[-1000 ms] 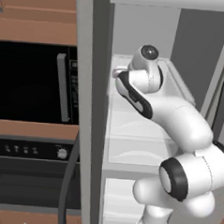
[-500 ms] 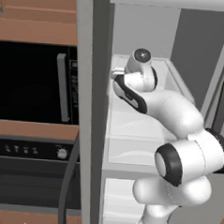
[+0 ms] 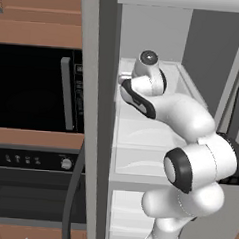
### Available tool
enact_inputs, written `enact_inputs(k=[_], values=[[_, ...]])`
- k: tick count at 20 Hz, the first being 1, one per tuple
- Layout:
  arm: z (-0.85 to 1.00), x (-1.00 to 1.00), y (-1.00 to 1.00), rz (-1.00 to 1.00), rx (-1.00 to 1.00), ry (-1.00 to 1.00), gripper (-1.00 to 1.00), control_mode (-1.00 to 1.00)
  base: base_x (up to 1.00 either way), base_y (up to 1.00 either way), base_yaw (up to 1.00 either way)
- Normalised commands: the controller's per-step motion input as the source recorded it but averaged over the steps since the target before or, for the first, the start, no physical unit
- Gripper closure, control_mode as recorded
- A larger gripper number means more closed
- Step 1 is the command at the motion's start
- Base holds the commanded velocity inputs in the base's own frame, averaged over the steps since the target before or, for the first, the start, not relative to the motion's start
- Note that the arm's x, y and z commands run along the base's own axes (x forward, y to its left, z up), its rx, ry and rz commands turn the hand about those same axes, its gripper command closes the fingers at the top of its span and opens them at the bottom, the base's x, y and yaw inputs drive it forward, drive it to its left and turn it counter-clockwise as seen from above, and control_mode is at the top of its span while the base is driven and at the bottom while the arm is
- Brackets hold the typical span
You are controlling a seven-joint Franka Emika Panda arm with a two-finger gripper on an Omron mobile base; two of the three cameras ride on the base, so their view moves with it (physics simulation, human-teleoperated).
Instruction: Take the cheese, chicken drumstick, and corn from the fridge and place them on the plate on the dining counter to create an appetizer plate.
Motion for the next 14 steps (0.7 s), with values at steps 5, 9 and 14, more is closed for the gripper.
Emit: enact_inputs(k=[5,9,14], values=[[-0.08,0.0,0.0,0.0,0.0,0.04,1.0,-1.0,0.0,0.0,0.0],[-0.06,-0.64,-0.24,-0.02,0.0,-0.06,1.0,-1.0,0.0,0.0,0.0],[-0.08,-1.0,-0.75,-0.09,0.04,-0.25,1.0,-1.0,0.0,0.0,0.0]])
